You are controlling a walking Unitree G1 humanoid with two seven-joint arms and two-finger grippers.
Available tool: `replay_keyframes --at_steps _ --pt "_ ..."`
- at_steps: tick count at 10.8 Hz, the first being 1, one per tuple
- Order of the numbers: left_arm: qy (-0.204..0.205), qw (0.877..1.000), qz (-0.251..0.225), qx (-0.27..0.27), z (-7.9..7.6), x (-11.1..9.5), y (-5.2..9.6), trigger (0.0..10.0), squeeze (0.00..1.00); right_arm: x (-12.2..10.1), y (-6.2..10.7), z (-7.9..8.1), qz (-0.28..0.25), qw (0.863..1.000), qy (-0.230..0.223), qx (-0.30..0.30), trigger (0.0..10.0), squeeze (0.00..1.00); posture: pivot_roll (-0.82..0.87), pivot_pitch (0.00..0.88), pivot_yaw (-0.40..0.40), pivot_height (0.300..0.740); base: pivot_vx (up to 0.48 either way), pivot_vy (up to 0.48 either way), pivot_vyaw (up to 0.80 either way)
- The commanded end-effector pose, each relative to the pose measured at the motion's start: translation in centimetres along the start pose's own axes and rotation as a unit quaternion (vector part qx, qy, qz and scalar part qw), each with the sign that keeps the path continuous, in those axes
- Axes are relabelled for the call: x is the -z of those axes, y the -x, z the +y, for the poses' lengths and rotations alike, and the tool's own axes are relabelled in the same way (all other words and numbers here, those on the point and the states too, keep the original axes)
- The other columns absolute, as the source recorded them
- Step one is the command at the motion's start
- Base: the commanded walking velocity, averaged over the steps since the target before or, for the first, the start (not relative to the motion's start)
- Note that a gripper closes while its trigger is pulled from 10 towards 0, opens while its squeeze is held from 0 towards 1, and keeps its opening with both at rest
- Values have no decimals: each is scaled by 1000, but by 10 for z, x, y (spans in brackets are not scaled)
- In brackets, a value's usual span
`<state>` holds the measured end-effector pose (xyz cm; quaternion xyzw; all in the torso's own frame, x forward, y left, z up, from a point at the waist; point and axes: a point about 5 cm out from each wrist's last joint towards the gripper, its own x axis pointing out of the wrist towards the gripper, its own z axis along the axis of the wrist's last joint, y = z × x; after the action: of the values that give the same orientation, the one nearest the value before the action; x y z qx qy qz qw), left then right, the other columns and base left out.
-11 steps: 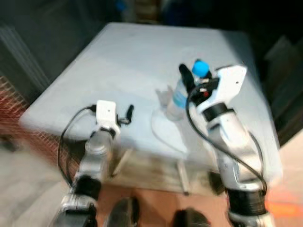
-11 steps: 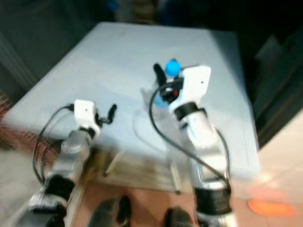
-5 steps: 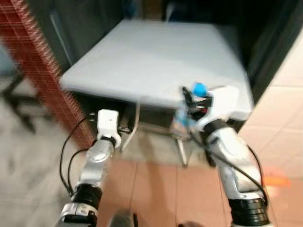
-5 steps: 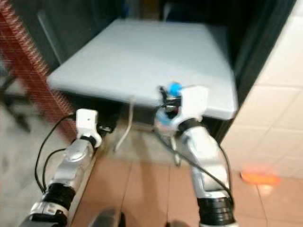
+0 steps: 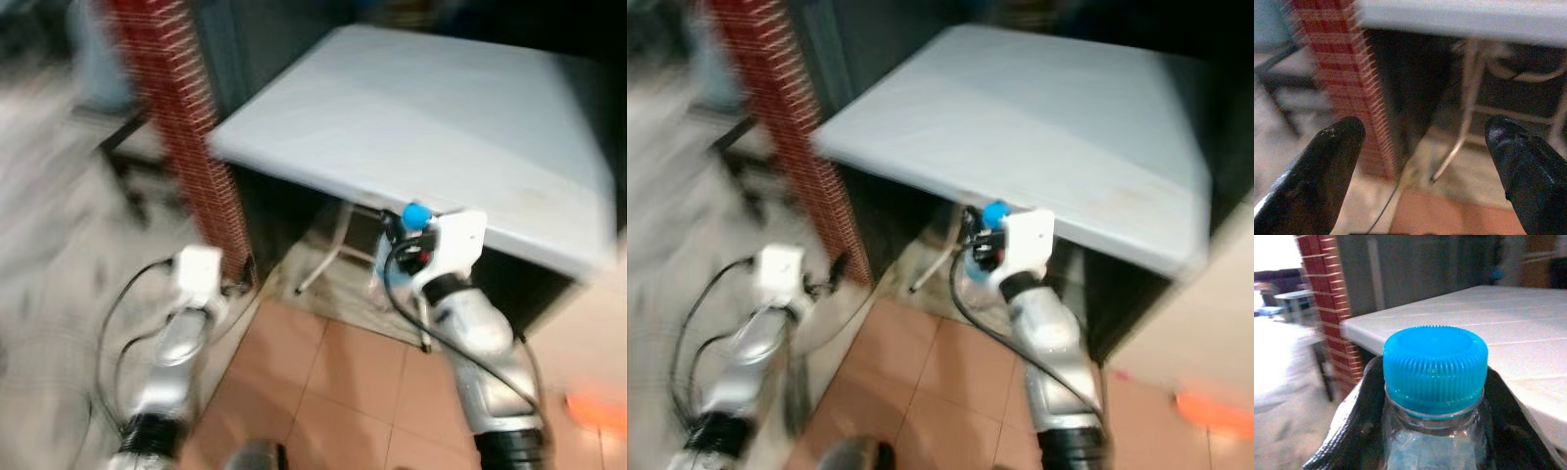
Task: Restocking fridge
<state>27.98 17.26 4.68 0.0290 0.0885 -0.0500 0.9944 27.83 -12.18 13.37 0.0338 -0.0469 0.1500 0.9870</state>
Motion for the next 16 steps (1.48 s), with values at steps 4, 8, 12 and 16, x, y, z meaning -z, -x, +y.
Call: replay_keyframes --at_steps 4,8,12,16 --pt "4 999 -39 -36 11 -24 1 10000 0 -8 -13 11 -28 999 2 -29 10000 0 49 41 42 740 0 0 800" --pt "12 999 -37 -30 -4 -23 8 10000 0 -4 -12 3 -20 1000 2 -24 10000 0 56 68 22 740 0 0 800" --pt "16 998 -42 -40 -1 -22 18 10000 0 2 -7 -2 -7 1000 9 -19 10000 0 58 69 20 740 0 0 800" --pt "23 998 -42 -45 1 -22 21 10000 0 3 -6 -10 -2 1000 20 -2 10000 0 55 64 20 740 0 0 600"
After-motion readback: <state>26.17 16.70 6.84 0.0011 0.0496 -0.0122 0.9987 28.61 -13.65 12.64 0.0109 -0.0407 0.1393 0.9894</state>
